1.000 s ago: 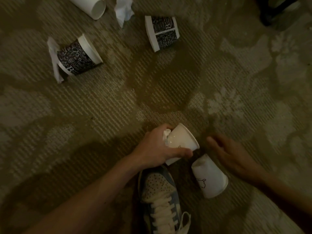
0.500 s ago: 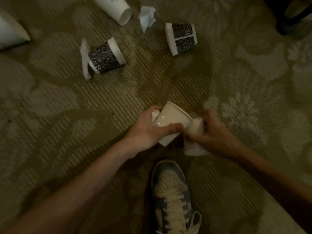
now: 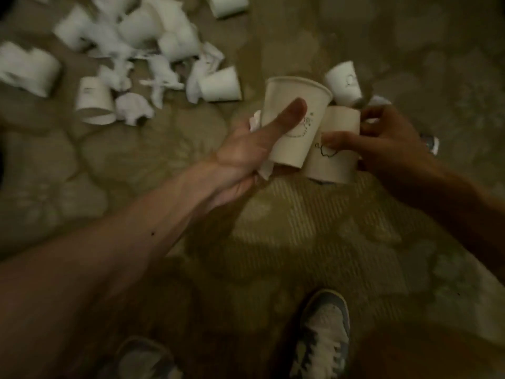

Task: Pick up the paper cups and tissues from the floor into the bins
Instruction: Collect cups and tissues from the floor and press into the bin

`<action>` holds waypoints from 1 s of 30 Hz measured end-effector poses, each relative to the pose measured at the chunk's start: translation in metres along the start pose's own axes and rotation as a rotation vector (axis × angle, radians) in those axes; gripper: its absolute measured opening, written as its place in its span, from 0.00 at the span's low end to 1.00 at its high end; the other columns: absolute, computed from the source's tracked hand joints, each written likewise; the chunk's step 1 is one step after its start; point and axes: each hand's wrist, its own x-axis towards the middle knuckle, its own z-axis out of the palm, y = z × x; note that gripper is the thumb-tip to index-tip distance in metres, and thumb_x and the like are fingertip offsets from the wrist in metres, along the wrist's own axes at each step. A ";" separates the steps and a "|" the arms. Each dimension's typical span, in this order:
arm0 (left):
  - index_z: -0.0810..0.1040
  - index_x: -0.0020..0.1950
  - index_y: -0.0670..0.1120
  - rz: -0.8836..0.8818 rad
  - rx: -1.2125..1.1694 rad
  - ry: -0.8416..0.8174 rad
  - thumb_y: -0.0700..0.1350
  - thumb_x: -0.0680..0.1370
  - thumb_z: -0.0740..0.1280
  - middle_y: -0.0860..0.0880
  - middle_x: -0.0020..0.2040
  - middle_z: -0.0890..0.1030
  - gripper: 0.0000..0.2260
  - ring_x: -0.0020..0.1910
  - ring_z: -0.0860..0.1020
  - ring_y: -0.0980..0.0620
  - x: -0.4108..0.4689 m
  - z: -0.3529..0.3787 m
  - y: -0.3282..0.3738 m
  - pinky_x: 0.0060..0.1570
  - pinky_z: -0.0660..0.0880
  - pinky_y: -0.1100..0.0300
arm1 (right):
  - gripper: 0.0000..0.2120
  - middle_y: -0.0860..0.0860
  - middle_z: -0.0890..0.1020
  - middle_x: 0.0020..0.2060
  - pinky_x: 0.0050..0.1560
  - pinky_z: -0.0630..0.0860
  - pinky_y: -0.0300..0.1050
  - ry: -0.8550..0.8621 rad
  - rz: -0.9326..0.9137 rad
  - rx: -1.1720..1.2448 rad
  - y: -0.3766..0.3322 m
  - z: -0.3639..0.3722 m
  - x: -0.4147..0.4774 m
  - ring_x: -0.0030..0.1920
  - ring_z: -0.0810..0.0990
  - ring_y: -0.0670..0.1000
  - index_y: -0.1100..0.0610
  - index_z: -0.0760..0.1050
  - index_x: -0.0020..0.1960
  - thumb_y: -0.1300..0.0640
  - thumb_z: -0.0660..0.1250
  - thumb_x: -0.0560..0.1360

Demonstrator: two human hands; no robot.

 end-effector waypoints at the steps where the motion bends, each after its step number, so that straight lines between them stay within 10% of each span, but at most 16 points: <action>1: 0.78 0.61 0.41 0.006 -0.036 0.027 0.52 0.75 0.71 0.40 0.55 0.84 0.20 0.52 0.84 0.43 -0.020 0.001 0.024 0.44 0.82 0.50 | 0.49 0.52 0.82 0.54 0.54 0.81 0.59 -0.026 0.003 0.009 -0.027 0.007 -0.006 0.52 0.84 0.51 0.54 0.68 0.62 0.40 0.78 0.44; 7: 0.74 0.68 0.41 0.026 -0.121 0.208 0.58 0.68 0.70 0.40 0.60 0.82 0.34 0.59 0.81 0.41 -0.144 0.012 0.174 0.52 0.81 0.47 | 0.34 0.56 0.80 0.54 0.50 0.82 0.61 -0.179 -0.002 0.052 -0.199 0.045 -0.055 0.51 0.84 0.55 0.52 0.69 0.48 0.38 0.78 0.50; 11: 0.73 0.69 0.41 0.065 -0.258 0.336 0.59 0.67 0.71 0.41 0.60 0.82 0.35 0.59 0.81 0.43 -0.210 0.011 0.262 0.54 0.80 0.46 | 0.20 0.49 0.84 0.40 0.31 0.81 0.45 -0.262 0.000 0.115 -0.302 0.078 -0.080 0.38 0.85 0.48 0.55 0.70 0.51 0.46 0.74 0.69; 30: 0.74 0.69 0.44 0.093 -0.737 0.655 0.60 0.68 0.72 0.40 0.63 0.80 0.34 0.64 0.78 0.42 -0.265 -0.200 0.341 0.60 0.77 0.47 | 0.35 0.53 0.86 0.50 0.49 0.81 0.56 -0.621 0.418 0.162 -0.407 0.333 -0.045 0.51 0.85 0.55 0.49 0.78 0.58 0.41 0.78 0.53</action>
